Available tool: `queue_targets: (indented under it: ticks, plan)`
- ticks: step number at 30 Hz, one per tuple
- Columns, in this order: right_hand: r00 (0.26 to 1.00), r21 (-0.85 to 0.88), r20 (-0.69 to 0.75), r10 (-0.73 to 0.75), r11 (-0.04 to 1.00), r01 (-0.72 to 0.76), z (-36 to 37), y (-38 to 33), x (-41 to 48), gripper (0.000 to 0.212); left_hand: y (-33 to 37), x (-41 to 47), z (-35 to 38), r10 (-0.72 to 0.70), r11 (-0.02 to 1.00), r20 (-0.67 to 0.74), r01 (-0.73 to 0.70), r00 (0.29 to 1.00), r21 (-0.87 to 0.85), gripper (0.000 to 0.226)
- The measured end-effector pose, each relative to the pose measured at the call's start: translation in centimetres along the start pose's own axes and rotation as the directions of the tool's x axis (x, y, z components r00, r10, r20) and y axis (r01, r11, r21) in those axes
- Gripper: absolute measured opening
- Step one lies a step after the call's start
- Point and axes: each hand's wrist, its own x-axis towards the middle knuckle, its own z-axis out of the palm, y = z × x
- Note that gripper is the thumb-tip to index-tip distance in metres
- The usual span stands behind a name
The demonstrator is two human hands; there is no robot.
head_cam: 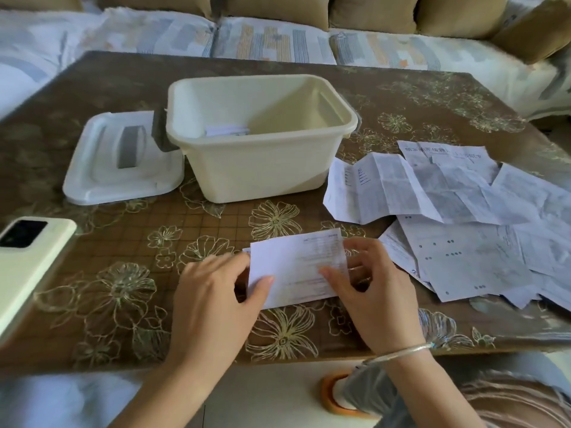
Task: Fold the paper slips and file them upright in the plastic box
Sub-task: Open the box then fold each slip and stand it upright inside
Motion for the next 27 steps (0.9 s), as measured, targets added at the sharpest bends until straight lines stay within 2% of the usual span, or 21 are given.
queue_targets:
  ticks: [2, 4, 7, 10, 12, 15, 17, 19, 22, 24, 27]
  plan:
    - [1.000, -0.071, -0.009, -0.004, 0.997, 0.004, 0.5, -0.2, 0.0, 0.044, -0.2, 0.1, 0.5, 0.016, 0.998, -0.010, -0.015, 1.000, 0.067, 0.022]
    - [0.999, -0.138, -0.023, -0.027, 0.990, 0.023, 0.9, -0.3, -0.2, 0.044, -0.4, 0.1, 1.0, -0.011, 0.997, 0.001, 0.011, 1.000, 0.075, 0.025]
    - [0.993, -0.196, -0.075, -0.088, 0.978, 0.072, 1.2, -0.1, -0.4, 0.042, -0.3, -0.3, 1.2, -0.062, 0.998, 0.015, 0.062, 0.998, 0.025, 0.048]
    - [0.992, -0.209, -0.080, -0.099, 0.975, 0.080, 1.3, 0.1, -0.5, 0.040, -0.1, -0.3, 1.1, -0.043, 0.999, 0.006, 0.043, 0.999, -0.021, 0.068]
    - [0.991, -0.218, -0.080, -0.104, 0.972, 0.085, 1.3, 0.2, -0.5, 0.038, 0.0, -0.1, 1.2, 0.037, 0.999, 0.012, -0.037, 0.999, -0.007, 0.060]
    - [0.990, -0.233, -0.079, -0.115, 0.968, 0.094, 1.2, 0.0, -0.5, 0.031, 0.0, 0.1, 1.5, 0.207, 0.977, 0.035, -0.208, 0.978, 0.054, 0.027]
    - [0.986, -0.283, -0.078, -0.150, 0.951, 0.123, 1.1, -0.4, -0.5, 0.025, -0.3, 0.2, 1.5, 0.252, 0.966, 0.079, -0.256, 0.964, 0.043, 0.025]
    - [0.961, -0.374, -0.068, -0.269, 0.900, 0.226, 1.0, -1.0, -0.6, 0.021, -0.8, 0.5, 1.0, 0.285, 0.956, 0.139, -0.292, 0.948, 0.027, 0.025]
    - [0.894, -0.341, 0.062, -0.444, 0.832, 0.437, 0.8, -1.9, -0.7, 0.027, -1.7, 1.2, 0.0, 0.332, 0.938, 0.295, -0.347, 0.896, 0.000, 0.039]
    - [0.861, -0.295, 0.178, -0.477, 0.809, 0.509, 0.8, -1.9, -0.7, 0.038, -2.5, 1.6, -0.6, 0.348, 0.931, 0.374, -0.364, 0.860, -0.028, 0.047]
    - [0.806, -0.273, 0.262, -0.531, 0.760, 0.590, 0.9, -1.6, -0.1, 0.035, -3.4, 2.4, -1.1, 0.381, 0.921, 0.426, -0.380, 0.821, -0.091, 0.051]
